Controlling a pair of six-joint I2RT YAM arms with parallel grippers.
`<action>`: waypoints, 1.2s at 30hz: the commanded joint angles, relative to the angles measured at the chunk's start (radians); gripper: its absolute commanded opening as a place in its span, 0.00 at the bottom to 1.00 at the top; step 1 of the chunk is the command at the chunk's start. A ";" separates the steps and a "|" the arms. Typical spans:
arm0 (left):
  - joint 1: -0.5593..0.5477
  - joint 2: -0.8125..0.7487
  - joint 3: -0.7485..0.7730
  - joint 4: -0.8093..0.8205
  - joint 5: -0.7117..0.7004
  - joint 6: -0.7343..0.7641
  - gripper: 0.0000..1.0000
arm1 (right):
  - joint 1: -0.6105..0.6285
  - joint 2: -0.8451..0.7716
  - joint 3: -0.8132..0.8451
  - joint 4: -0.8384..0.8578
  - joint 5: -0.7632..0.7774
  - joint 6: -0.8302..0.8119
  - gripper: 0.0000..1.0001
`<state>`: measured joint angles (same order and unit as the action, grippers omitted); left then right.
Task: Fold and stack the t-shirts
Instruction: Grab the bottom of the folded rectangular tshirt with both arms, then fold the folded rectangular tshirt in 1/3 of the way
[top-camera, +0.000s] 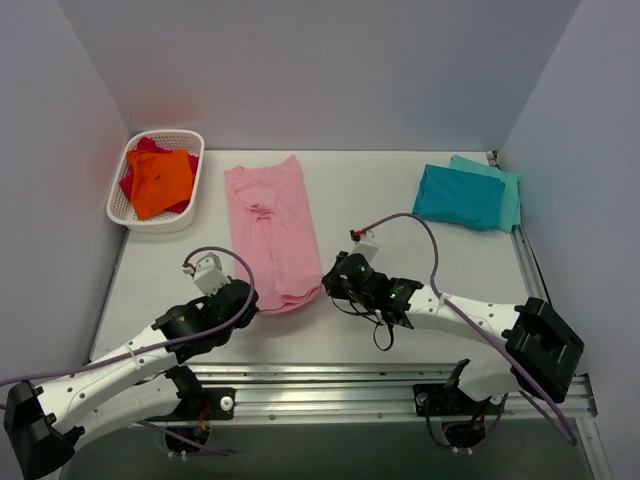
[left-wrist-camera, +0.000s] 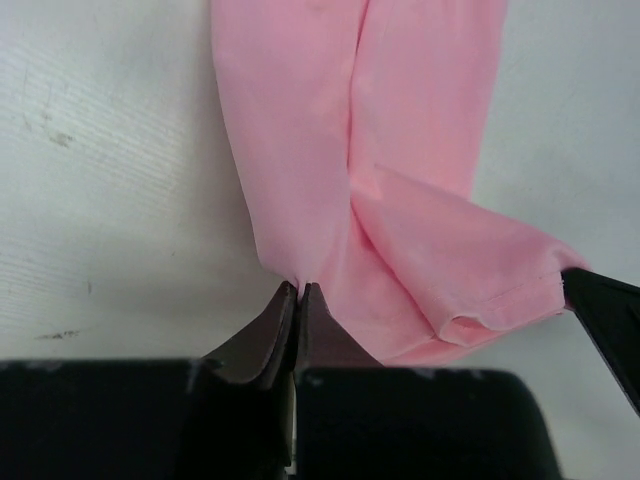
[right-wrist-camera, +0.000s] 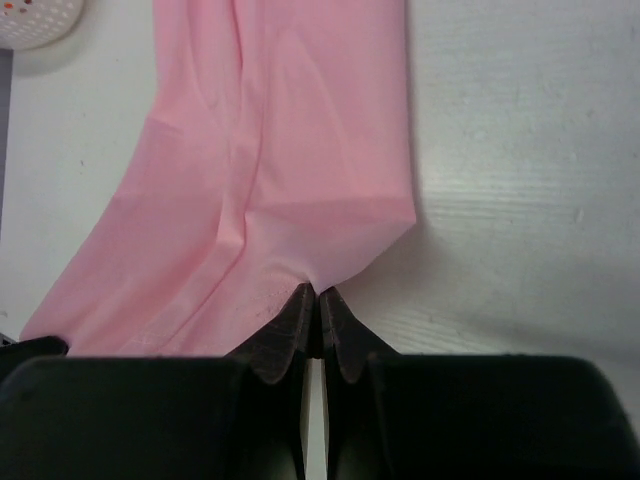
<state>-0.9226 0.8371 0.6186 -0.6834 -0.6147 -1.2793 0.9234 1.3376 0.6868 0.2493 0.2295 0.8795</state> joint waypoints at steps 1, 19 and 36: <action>0.056 -0.004 0.090 -0.002 -0.057 0.101 0.03 | -0.014 0.063 0.117 -0.041 0.074 -0.065 0.00; 0.467 0.290 0.182 0.369 0.222 0.351 0.05 | -0.132 0.417 0.598 -0.234 0.080 -0.209 0.00; 0.766 0.953 0.594 0.481 0.486 0.497 0.80 | -0.294 0.960 1.316 -0.433 -0.025 -0.286 0.47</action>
<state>-0.2047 1.6764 1.1042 -0.2359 -0.2420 -0.8337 0.6693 2.2490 1.8347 -0.0978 0.2230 0.6342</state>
